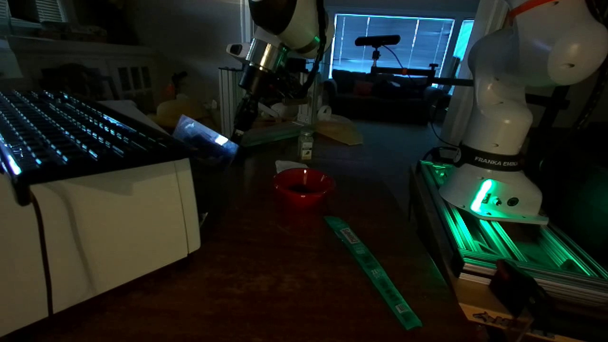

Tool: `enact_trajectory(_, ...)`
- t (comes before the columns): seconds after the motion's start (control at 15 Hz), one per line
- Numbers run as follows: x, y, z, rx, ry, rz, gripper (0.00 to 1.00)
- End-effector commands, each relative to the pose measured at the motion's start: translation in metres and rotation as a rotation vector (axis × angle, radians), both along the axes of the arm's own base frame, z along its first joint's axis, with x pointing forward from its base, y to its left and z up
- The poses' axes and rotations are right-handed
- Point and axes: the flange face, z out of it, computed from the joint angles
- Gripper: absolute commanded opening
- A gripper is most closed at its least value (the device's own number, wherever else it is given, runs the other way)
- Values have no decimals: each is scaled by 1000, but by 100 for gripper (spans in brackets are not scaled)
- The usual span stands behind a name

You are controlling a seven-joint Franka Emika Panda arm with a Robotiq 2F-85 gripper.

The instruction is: Open the oven door.

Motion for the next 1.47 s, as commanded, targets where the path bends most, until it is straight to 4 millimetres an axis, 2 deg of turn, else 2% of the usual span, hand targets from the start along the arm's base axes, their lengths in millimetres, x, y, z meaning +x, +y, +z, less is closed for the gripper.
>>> enact_trajectory(0.0,-5,2,14,24,-11,-10,0)
enact_trajectory(0.33,15,29,81,153,-153,-19,0)
enact_trajectory(0.47,26,43,100,180,-202,-5,0)
enact_trajectory(0.6,34,55,109,197,-225,15,0)
enact_trajectory(0.93,38,74,96,212,-219,43,0)
enact_trajectory(1.4,41,88,68,206,-199,79,0)
